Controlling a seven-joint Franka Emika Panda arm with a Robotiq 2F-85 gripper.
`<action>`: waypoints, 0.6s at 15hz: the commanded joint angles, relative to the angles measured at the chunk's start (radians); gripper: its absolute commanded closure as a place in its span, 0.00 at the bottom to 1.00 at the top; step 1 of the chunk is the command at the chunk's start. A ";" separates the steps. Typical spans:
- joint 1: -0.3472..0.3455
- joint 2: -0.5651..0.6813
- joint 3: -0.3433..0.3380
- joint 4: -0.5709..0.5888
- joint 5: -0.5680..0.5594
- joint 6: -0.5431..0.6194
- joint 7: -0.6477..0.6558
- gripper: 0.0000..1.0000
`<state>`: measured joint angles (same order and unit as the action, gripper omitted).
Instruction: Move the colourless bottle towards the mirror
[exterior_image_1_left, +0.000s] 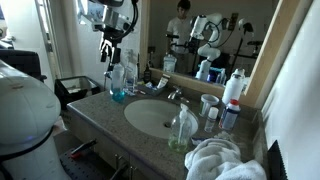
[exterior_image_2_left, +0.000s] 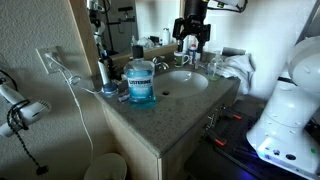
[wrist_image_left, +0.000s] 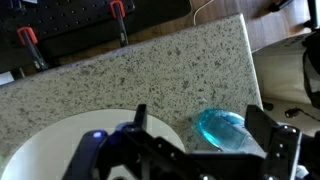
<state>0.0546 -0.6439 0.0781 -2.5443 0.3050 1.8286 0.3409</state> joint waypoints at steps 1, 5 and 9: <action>-0.078 0.036 0.034 0.035 -0.008 0.052 0.134 0.00; -0.175 0.095 0.025 0.081 -0.064 0.130 0.253 0.00; -0.274 0.159 0.001 0.130 -0.168 0.219 0.368 0.00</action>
<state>-0.1594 -0.5497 0.0877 -2.4707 0.1972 2.0036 0.6209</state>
